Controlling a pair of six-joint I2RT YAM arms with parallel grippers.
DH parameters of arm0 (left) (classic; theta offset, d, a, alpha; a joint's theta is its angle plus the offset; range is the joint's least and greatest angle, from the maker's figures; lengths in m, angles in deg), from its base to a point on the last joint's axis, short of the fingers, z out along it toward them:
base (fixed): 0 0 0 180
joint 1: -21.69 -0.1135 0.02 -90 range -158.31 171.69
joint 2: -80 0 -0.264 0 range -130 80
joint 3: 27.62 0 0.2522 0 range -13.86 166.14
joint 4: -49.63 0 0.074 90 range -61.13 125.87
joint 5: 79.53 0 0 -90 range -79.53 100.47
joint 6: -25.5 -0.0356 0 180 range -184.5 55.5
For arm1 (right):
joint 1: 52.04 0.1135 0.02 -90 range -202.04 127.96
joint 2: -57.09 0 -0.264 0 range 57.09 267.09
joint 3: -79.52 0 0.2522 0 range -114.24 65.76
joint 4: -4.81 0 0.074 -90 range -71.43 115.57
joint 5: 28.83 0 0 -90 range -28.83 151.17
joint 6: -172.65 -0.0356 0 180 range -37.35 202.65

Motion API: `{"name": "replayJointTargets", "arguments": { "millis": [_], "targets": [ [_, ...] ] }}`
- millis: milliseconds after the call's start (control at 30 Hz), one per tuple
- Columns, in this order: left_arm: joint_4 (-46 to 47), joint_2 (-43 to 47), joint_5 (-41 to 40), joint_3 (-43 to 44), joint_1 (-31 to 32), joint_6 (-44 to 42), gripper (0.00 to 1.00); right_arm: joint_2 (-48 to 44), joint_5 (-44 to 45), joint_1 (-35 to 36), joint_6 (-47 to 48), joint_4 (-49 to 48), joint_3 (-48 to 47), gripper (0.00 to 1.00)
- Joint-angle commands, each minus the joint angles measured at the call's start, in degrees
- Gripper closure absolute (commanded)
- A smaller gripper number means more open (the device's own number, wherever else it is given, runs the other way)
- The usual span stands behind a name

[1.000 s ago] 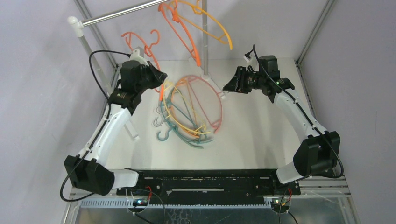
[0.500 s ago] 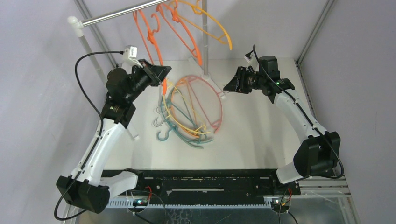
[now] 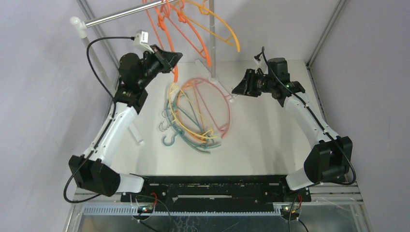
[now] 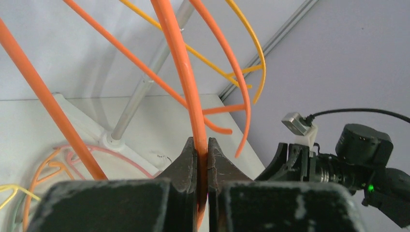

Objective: Organize the hangers

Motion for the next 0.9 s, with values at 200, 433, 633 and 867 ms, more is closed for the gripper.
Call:
{"name": "replayJointTargets", "arguments": {
  "millis": [200,433,633,867],
  "targets": [
    [3.3,-7.9,-5.8,12.0,-0.2,5.0,1.00,-2.1,1.1,-1.2,2.4,0.4,-2.2,0.53],
    [-5.6,-15.1,-6.0,20.0,-0.5,9.8,1.00,-1.5,0.8,-2.3,2.1,0.5,-2.6,0.53],
    [-9.8,-19.9,-4.4,24.5,0.1,12.3,1.00,-1.1,0.9,-3.0,2.0,0.6,-2.5,0.53],
    [-13.7,-26.4,-2.4,31.4,2.4,13.6,1.00,-0.6,1.0,-3.8,1.8,0.4,-2.5,0.53]
  ]
}}
